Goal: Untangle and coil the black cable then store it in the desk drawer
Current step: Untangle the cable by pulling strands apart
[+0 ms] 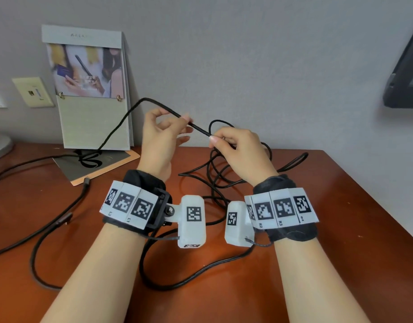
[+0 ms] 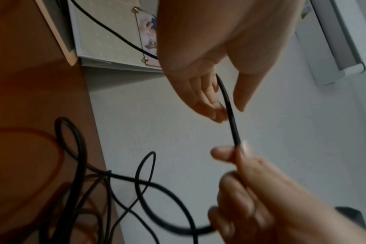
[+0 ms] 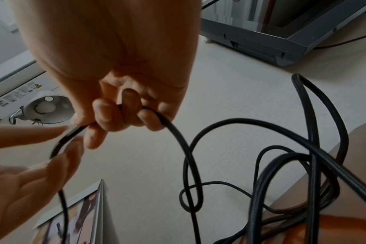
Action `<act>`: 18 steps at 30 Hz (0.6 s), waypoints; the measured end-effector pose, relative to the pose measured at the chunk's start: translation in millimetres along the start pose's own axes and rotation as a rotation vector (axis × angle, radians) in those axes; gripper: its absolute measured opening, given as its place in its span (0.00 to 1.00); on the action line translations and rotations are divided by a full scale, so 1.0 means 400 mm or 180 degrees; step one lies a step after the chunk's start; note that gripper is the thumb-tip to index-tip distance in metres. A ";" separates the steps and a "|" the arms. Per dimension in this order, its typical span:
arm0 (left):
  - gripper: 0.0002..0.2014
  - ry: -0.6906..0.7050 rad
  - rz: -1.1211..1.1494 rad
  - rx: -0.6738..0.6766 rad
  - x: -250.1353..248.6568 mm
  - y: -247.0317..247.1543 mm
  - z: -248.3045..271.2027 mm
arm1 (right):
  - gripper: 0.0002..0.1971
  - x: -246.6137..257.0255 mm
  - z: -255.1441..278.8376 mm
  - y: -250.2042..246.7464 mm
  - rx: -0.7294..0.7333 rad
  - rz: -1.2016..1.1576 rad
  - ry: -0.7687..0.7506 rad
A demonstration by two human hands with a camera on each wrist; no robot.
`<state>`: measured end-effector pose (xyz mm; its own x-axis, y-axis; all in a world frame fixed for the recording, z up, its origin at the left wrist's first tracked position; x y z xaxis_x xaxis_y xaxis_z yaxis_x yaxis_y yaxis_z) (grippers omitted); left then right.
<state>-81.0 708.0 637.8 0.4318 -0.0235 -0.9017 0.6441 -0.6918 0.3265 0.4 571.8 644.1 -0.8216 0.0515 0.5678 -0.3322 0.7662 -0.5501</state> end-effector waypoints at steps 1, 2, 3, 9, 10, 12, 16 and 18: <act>0.14 -0.0004 -0.0058 0.0138 0.003 0.019 0.008 | 0.10 0.002 -0.001 0.002 0.0003 -0.0013 -0.0007; 0.13 0.0009 -0.0081 0.0225 0.006 0.032 0.014 | 0.10 0.001 -0.001 0.003 0.0010 -0.0011 -0.0004; 0.12 0.0033 -0.0075 0.0259 0.006 0.037 0.017 | 0.10 0.000 -0.002 0.003 0.0019 -0.0005 0.0010; 0.12 0.0214 0.0206 -0.0151 -0.018 -0.036 -0.016 | 0.12 -0.005 0.000 -0.017 -0.0083 -0.0194 0.0062; 0.12 0.0218 0.0312 -0.0265 -0.021 -0.054 -0.021 | 0.12 -0.004 0.000 -0.017 -0.0096 -0.0219 0.0057; 0.12 0.0216 0.0439 -0.0399 -0.022 -0.074 -0.024 | 0.12 -0.006 0.002 -0.020 -0.0138 -0.0213 0.0058; 0.12 0.0062 0.0445 -0.0192 -0.003 -0.040 -0.015 | 0.12 -0.007 0.002 -0.026 -0.0178 -0.0177 0.0048; 0.14 0.0002 0.0320 -0.0013 0.008 -0.009 -0.008 | 0.12 -0.002 0.001 -0.021 -0.0121 -0.0138 0.0007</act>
<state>-79.9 712.7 634.6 0.4947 -0.0922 -0.8642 0.6001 -0.6830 0.4164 3.5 565.1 648.0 -0.8059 0.0191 0.5918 -0.3495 0.7915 -0.5014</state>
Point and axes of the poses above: each hand's wrist, its own z-axis away from the middle knuckle, its own y-axis out of the palm, x = y × z, the point moved 8 cm from there along -z, towards the middle knuckle, and after that the axes turned 6 degrees about -y, right-handed, at the moved point
